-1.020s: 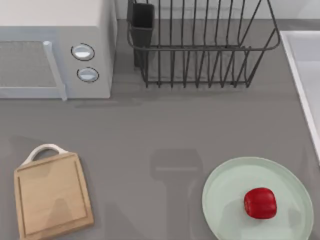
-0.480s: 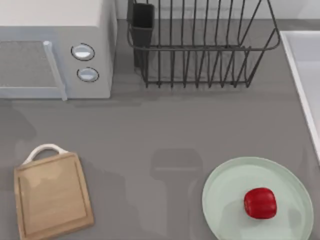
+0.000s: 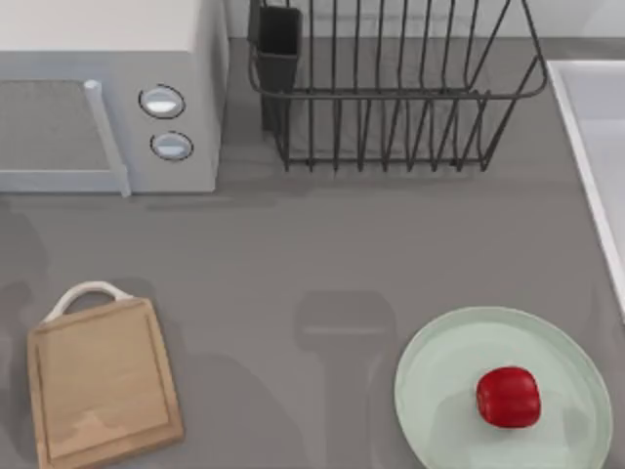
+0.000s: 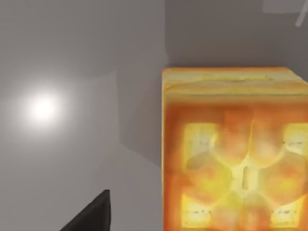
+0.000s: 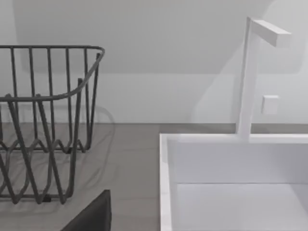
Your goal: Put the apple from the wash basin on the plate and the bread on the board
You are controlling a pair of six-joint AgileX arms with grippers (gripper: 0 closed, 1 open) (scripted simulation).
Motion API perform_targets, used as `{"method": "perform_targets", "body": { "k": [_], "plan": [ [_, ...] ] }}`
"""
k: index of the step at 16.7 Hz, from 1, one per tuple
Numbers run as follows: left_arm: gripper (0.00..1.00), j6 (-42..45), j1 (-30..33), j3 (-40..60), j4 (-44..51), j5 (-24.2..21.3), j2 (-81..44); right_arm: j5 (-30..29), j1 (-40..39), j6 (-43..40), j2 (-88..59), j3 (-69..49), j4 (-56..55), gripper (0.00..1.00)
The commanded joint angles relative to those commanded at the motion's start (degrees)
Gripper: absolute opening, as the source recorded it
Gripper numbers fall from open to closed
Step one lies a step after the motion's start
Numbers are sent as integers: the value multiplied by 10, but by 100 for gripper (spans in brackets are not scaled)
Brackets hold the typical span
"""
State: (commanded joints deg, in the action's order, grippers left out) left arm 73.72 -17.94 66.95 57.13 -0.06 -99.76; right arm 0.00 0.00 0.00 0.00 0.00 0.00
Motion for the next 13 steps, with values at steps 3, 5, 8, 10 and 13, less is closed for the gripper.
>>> {"method": "perform_targets", "body": {
  "k": [3,5,8,10,13],
  "plan": [
    [100,0,0,0,0,0,0,0,0,0,0,0,0,100],
    [100,-1,3,-3,-3,0,0,0,0,0,0,0,0,100],
    [100,-1,1,-24,-41,0,-18,0,0,0,0,0,0,100],
    [100,0,0,-46,-82,0,-36,0,0,0,0,0,0,100],
    [100,2,-1,-78,-144,0,-64,0,0,0,0,0,0,100]
  ]
}}
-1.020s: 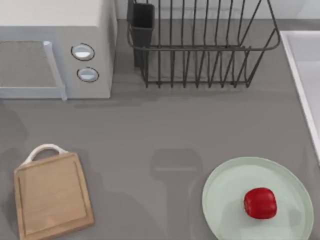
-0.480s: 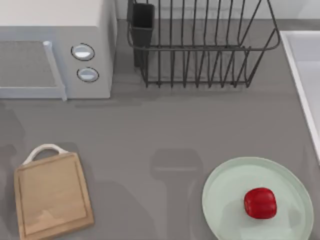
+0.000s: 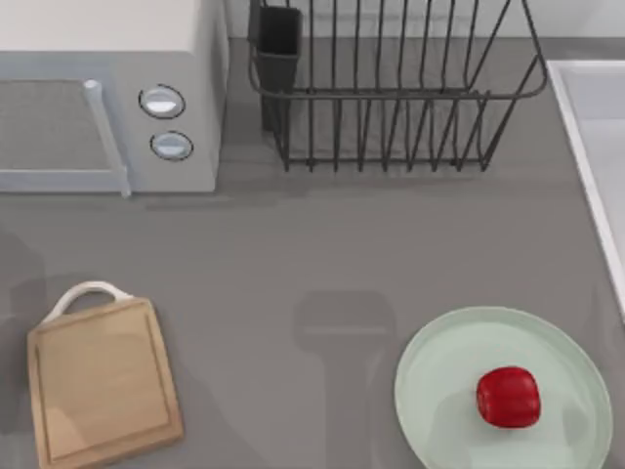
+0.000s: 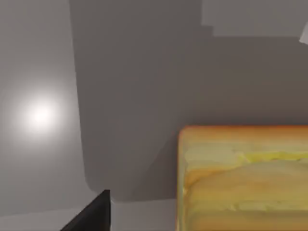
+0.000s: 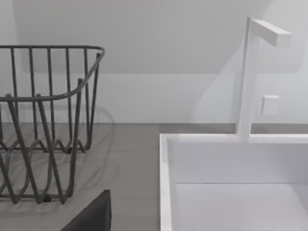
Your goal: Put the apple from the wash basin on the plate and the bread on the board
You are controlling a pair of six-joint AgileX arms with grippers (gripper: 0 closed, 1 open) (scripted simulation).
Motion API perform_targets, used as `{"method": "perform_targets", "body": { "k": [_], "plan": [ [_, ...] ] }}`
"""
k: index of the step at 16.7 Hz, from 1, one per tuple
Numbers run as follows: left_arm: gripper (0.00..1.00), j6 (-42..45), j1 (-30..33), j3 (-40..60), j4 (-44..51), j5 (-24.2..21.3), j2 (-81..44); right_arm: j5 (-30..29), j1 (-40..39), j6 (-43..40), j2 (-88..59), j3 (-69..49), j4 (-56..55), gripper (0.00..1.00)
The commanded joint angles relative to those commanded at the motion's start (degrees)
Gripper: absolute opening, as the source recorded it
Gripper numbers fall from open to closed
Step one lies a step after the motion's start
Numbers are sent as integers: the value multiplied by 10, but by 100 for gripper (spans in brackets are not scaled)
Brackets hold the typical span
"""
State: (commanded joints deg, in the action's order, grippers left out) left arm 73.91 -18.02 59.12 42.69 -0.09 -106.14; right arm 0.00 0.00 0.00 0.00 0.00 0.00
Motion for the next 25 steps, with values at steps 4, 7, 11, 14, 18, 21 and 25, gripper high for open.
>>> {"method": "perform_targets", "body": {
  "k": [4,7,11,14,18,21,25],
  "plan": [
    [100,0,0,-10,-15,0,-8,0,0,0,0,0,0,100],
    [85,0,0,-10,-15,0,-8,0,0,0,0,0,0,100],
    [55,0,0,-10,-15,0,-8,0,0,0,0,0,0,100],
    [32,0,0,-10,-15,0,-8,0,0,0,0,0,0,100],
    [2,0,0,-10,-15,0,-8,0,0,0,0,0,0,100],
    [0,0,0,-10,-15,0,-8,0,0,0,0,0,0,100],
    [0,0,0,-10,-15,0,-8,0,0,0,0,0,0,100]
  ]
}}
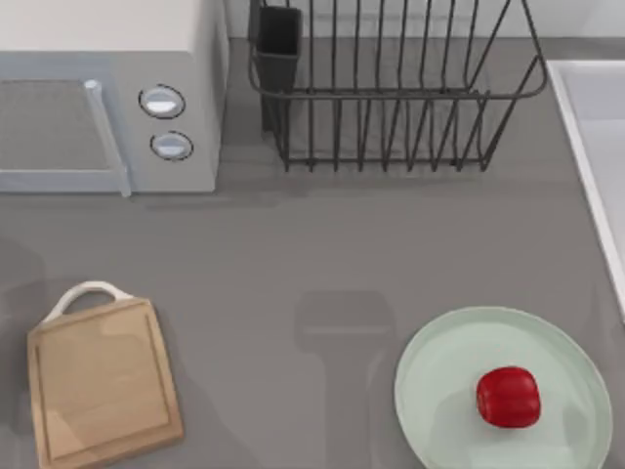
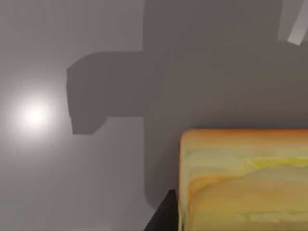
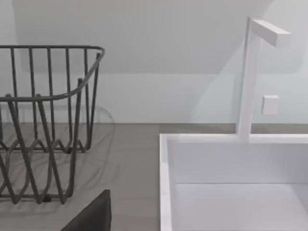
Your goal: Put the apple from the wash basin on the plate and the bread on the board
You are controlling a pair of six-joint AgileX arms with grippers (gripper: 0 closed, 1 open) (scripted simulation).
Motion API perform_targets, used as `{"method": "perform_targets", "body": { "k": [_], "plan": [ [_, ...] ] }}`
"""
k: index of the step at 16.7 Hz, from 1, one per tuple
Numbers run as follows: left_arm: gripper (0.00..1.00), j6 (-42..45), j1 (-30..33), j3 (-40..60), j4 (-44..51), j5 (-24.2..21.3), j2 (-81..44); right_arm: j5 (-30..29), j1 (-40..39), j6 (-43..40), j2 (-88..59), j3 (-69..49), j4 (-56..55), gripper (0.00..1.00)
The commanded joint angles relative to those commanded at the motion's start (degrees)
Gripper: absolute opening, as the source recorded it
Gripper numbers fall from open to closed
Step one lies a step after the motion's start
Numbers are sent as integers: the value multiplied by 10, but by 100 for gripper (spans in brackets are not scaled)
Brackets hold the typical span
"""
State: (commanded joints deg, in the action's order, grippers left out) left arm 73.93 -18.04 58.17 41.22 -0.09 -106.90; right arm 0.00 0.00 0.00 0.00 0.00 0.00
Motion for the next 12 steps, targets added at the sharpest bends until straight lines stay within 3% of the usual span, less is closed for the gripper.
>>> {"method": "perform_targets", "body": {
  "k": [5,12],
  "plan": [
    [0,-3,0,19,33,-2,15,0,0,0,0,0,0,100],
    [0,-4,3,128,216,-2,82,0,0,0,0,0,0,100]
  ]
}}
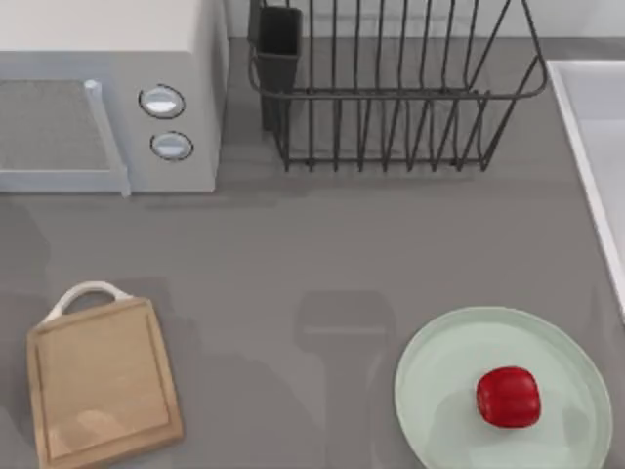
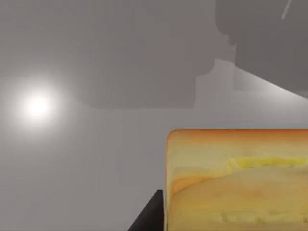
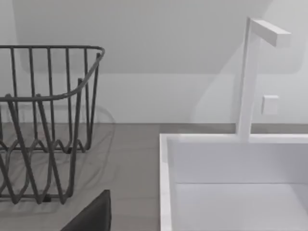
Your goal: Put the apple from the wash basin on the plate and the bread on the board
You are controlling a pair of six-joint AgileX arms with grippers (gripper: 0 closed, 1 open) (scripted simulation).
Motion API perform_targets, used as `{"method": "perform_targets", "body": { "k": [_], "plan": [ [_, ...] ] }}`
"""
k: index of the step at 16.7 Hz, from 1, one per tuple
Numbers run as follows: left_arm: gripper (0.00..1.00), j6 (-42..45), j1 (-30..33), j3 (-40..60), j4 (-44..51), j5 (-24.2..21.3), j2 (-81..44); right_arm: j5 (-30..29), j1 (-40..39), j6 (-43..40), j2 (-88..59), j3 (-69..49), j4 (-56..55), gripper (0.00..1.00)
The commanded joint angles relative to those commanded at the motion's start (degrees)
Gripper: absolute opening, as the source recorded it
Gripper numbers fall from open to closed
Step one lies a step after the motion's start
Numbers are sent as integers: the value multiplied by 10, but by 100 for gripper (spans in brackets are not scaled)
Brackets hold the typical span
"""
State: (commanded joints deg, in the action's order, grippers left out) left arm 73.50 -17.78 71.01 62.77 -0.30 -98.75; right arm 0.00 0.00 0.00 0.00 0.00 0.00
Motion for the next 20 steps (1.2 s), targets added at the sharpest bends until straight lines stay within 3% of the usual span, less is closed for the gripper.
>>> {"method": "perform_targets", "body": {
  "k": [7,11,15,20],
  "plan": [
    [0,-1,-1,13,20,0,10,0,0,0,0,0,0,100],
    [0,-57,12,12,21,0,7,0,0,0,0,0,0,100],
    [0,-211,42,8,21,1,2,0,0,0,0,0,0,100],
    [0,-527,97,-4,17,2,-1,0,0,0,0,0,0,100]
  ]
}}
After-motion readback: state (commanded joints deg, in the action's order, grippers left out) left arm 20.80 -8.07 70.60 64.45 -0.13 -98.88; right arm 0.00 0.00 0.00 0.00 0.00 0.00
